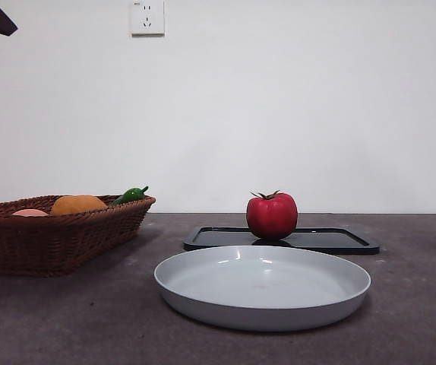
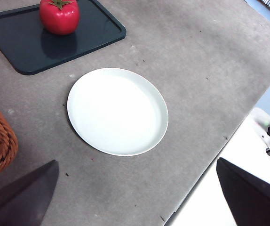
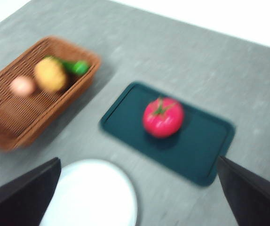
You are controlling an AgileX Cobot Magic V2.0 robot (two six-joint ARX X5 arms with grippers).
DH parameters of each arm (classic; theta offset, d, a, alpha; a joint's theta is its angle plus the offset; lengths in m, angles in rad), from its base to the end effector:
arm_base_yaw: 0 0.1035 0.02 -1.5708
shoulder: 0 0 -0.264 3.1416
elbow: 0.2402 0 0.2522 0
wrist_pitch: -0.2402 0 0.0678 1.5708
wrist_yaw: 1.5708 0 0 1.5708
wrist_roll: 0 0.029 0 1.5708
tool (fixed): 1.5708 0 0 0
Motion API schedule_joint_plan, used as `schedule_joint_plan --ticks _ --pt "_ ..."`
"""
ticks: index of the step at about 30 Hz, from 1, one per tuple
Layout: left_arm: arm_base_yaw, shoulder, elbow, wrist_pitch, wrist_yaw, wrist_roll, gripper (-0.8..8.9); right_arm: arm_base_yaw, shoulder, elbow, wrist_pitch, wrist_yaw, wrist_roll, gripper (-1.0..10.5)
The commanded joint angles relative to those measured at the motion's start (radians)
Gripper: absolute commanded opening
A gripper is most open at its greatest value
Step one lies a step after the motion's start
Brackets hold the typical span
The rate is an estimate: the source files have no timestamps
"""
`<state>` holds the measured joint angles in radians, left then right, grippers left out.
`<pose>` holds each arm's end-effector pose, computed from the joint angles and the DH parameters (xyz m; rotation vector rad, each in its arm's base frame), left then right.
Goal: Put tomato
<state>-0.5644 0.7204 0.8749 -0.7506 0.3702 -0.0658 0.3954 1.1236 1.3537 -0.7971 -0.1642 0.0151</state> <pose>0.1067 -0.0799 0.3214 0.0008 0.6442 -0.8851 0.1938 0.0860 0.4040 -0.0519 0.5745 0.5400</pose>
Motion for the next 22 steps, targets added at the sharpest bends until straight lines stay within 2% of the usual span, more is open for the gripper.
schedule_joint_plan --ticks 1,12,17,22 --pt "-0.005 0.005 0.016 0.016 0.004 0.001 5.58 0.038 -0.095 -0.090 0.002 -0.004 0.008 5.4" --pt "-0.005 0.005 0.016 0.015 0.004 0.001 5.58 0.177 -0.454 -0.435 0.002 -0.027 0.117 5.4" --pt "-0.005 0.005 0.016 0.015 0.004 0.001 5.58 0.207 -0.560 -0.517 0.002 -0.027 0.118 5.4" --pt "-0.005 0.005 0.016 0.015 0.004 0.001 5.57 0.211 -0.592 -0.524 -0.004 -0.027 0.116 5.4"
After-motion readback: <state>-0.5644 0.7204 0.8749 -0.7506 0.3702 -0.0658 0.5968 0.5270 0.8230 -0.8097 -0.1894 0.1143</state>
